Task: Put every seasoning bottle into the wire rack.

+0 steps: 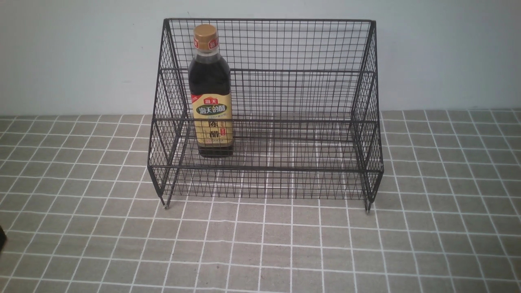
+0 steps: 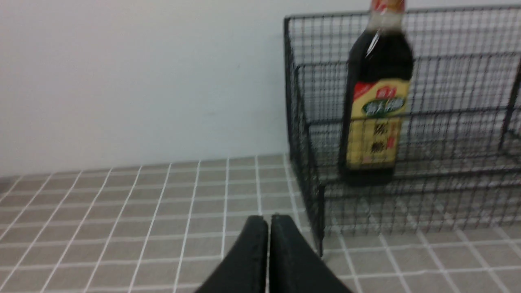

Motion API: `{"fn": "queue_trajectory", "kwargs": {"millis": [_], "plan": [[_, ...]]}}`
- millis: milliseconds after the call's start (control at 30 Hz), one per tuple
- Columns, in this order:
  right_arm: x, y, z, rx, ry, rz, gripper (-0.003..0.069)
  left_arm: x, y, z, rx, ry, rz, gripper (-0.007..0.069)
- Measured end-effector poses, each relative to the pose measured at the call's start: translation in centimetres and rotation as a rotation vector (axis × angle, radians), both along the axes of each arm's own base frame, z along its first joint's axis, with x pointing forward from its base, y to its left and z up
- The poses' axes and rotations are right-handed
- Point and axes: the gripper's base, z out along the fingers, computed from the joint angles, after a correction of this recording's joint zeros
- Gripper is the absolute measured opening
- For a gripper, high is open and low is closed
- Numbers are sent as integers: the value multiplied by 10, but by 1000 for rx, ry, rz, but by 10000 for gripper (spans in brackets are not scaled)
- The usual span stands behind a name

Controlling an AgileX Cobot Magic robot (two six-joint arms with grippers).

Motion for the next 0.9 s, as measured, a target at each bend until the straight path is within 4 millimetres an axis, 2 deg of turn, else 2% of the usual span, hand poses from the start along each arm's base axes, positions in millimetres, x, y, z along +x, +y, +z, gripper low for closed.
{"fn": "queue_trajectory", "kwargs": {"millis": [133, 200, 400, 900], "plan": [[0, 0, 0, 0, 0, 0, -12, -2, 2, -45, 21, 62, 36, -7], [0, 0, 0, 0, 0, 0, -12, -2, 3, -55, 23, 91, 38, -7], [0, 0, 0, 0, 0, 0, -12, -4, 2, -64, 37, 181, 30, -7], [0, 0, 0, 0, 0, 0, -12, -4, 2, -64, 38, 182, 30, -7]]}}
